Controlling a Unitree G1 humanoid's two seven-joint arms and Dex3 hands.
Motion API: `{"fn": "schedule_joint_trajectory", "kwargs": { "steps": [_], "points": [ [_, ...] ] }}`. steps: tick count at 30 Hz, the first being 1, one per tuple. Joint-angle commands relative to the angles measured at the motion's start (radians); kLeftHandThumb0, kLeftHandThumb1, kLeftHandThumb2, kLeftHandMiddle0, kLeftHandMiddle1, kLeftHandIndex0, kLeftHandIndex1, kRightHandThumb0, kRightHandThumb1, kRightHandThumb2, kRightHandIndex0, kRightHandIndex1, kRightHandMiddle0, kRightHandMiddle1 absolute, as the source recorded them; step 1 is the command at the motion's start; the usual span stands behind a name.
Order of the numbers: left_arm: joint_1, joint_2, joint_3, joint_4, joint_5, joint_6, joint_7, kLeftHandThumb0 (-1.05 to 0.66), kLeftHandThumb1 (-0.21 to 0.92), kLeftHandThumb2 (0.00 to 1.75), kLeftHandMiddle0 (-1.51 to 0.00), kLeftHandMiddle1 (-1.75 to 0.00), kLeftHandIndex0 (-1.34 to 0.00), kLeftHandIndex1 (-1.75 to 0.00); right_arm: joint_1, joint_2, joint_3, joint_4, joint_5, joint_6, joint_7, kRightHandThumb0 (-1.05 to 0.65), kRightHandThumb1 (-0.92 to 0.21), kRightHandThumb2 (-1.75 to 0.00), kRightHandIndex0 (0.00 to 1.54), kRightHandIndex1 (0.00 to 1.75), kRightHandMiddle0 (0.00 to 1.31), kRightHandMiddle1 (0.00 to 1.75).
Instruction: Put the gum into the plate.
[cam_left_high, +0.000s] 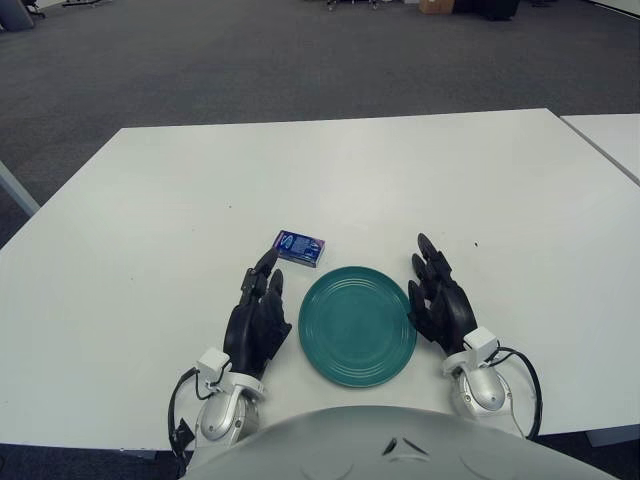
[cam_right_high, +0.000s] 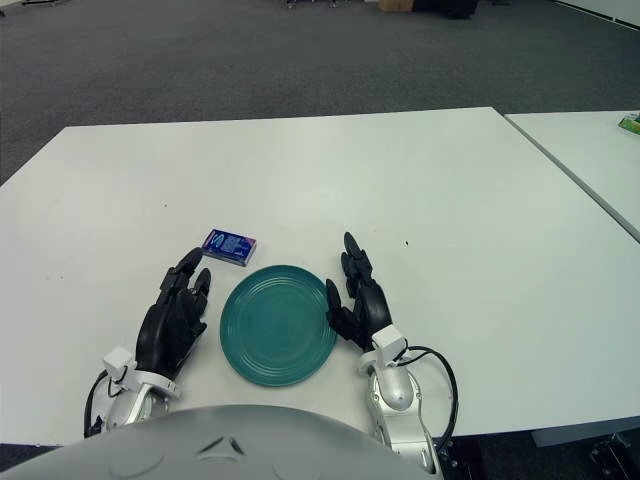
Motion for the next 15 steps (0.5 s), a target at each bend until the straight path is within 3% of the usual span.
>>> {"fn": "schedule_joint_trajectory", "kwargs": {
  "steps": [1,15],
  "points": [
    [-0.014,0.004,0.009,0.000,-0.008,0.014,-0.006,-1.05,0.92,0.77,-0.21,-0.02,0.00,-0.59,0.052,-0.001,0.003,0.023,0.004,0.038,-0.006,-0.96,-0.92,-0.65,0.04,0.00,0.00,0.00],
    [-0.009,0.005,0.008,0.011,0.045,0.013,0.011,-1.05,0.92,0.84,-0.22,-0.01,0.00,-0.65,0.055,-0.012,0.012,0.007,-0.007,0.056,-0.011,-0.97,-0.92,-0.69,0.05,0.01,0.00,0.00]
  ]
}}
